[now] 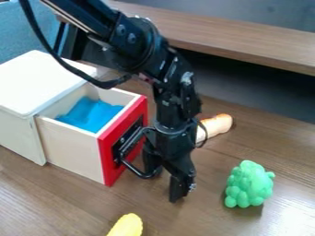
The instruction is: Open the drawer
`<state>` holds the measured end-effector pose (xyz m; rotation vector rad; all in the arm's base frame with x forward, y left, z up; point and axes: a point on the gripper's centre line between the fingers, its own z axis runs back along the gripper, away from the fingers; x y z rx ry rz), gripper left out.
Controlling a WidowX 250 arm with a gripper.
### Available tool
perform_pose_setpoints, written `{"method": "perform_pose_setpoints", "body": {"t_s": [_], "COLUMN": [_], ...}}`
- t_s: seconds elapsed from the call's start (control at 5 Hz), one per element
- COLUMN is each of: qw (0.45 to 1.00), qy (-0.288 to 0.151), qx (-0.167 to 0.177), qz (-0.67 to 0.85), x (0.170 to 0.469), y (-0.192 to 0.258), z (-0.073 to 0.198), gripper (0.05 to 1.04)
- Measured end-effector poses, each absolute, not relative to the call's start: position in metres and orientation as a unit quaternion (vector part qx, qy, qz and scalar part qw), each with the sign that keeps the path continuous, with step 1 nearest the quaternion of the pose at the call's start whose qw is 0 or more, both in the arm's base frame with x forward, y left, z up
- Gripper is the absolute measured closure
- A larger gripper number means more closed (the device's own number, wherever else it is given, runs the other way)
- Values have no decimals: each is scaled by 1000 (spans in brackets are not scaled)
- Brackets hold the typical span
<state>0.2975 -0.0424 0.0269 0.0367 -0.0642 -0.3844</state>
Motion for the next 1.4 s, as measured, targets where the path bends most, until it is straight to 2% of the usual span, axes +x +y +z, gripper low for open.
{"method": "perform_pose_setpoints", "body": {"t_s": [0.2,0.4,0.6,1.2,1.4], "qw": [981,986,986,979,980], "qy": [-43,-59,-83,-136,-130], "qx": [22,43,46,16,12], "qz": [-186,-153,-138,-148,-149], "x": [292,290,288,291,282], "y": [-40,-33,-30,-38,-38], "z": [31,42,61,121,140], "gripper": [84,84,84,84,84]}}
